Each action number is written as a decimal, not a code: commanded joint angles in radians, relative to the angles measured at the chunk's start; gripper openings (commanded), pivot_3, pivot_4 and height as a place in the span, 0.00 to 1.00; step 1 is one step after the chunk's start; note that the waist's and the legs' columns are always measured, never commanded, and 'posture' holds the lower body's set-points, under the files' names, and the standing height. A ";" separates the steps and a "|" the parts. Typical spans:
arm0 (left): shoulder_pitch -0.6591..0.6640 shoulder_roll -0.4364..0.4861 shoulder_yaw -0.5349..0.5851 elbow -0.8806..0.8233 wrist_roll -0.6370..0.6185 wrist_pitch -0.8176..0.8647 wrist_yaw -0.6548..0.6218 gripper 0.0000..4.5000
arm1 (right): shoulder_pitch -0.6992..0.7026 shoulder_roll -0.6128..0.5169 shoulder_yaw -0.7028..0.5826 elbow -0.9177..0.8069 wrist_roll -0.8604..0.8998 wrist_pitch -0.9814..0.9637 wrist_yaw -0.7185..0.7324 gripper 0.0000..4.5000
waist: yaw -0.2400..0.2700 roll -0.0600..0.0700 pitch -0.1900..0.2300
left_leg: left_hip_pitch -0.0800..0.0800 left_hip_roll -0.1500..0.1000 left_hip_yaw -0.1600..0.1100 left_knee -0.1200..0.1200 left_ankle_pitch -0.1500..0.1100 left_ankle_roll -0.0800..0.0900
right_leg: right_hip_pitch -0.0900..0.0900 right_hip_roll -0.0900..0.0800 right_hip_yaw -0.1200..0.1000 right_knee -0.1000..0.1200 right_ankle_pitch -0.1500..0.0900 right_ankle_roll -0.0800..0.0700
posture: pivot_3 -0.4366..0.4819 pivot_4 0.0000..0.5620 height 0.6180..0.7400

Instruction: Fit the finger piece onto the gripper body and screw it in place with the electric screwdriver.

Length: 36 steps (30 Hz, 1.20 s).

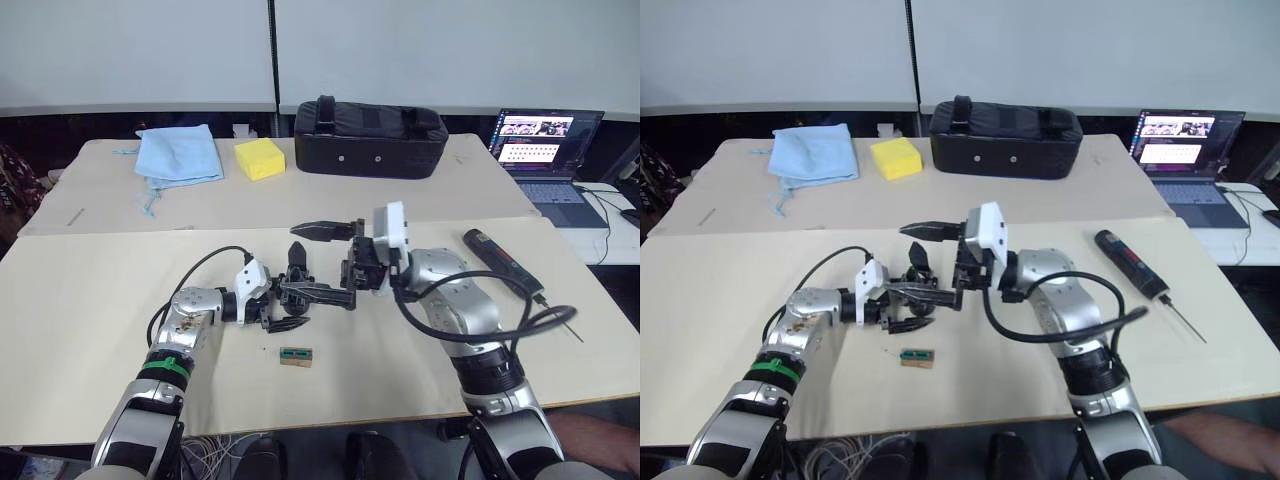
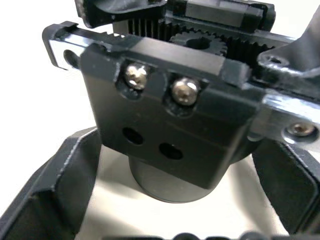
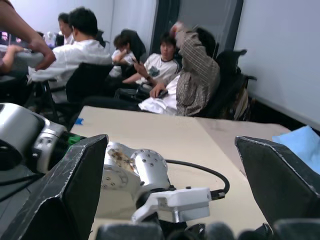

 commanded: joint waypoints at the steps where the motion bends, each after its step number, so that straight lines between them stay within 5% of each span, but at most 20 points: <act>1: 0.073 0.080 0.059 -0.038 -0.048 0.023 -0.040 1.00 | 0.048 -0.059 -0.063 -0.133 0.078 0.046 -0.012 1.00 | -0.006 0.000 0.000 | 0.000 0.000 0.000 0.000 0.000 0.000 | -0.001 0.000 0.000 0.000 0.000 0.000 | 0.48 0.27 1.00; 7: 0.223 0.239 0.188 -0.140 -0.162 0.039 -0.119 1.00 | 0.216 -0.201 -0.246 -0.265 0.129 0.084 -0.103 1.00 | -0.010 0.000 0.000 | 0.003 0.002 0.001 -0.008 0.000 0.000 | -0.003 0.001 0.000 0.001 -0.004 -0.007 | 0.48 0.27 1.00; 14: 0.355 0.318 0.369 -0.506 -0.396 0.193 -0.100 1.00 | 0.626 -0.387 -0.609 -0.277 0.097 0.025 -0.109 1.00 | 0.036 -0.001 0.001 | 0.000 0.000 0.002 -0.010 0.000 0.000 | -0.004 -0.004 -0.001 -0.002 -0.010 -0.011 | 0.48 0.27 1.00; 18: 0.329 0.361 0.385 -0.601 -0.486 0.359 -0.071 1.00 | 0.873 -0.334 -0.869 -0.207 0.041 -0.118 -0.141 1.00 | 0.050 0.000 0.000 | 0.000 -0.002 0.004 -0.010 0.000 -0.001 | -0.002 -0.009 -0.003 -0.003 -0.011 -0.008 | 0.48 0.27 1.00; 26: 0.294 0.397 0.367 -0.799 -0.613 0.526 -0.082 1.00 | 1.125 -0.201 -1.040 -0.050 0.014 -0.274 -0.209 1.00 | 0.025 0.001 0.001 | 0.004 -0.002 0.005 -0.011 -0.002 -0.004 | -0.001 -0.009 -0.001 -0.002 -0.012 -0.008 | 0.48 0.27 1.00; 30: 0.207 0.372 0.356 -0.808 -0.640 0.574 -0.029 1.00 | 1.120 -0.213 -1.019 -0.131 0.089 -0.153 -0.284 1.00 | 0.012 0.002 0.000 | 0.006 -0.002 0.004 -0.013 -0.002 -0.004 | -0.001 -0.007 -0.001 -0.002 -0.012 -0.008 | 0.48 0.27 1.00; 36: 0.084 0.323 0.336 -0.772 -0.660 0.622 0.028 1.00 | 0.774 -0.535 -0.879 0.032 0.088 0.100 -0.331 1.00 | -0.020 0.000 0.004 | 0.016 -0.007 0.002 -0.013 -0.001 -0.001 | 0.007 -0.006 0.011 -0.002 -0.011 -0.007 | 0.48 0.27 1.00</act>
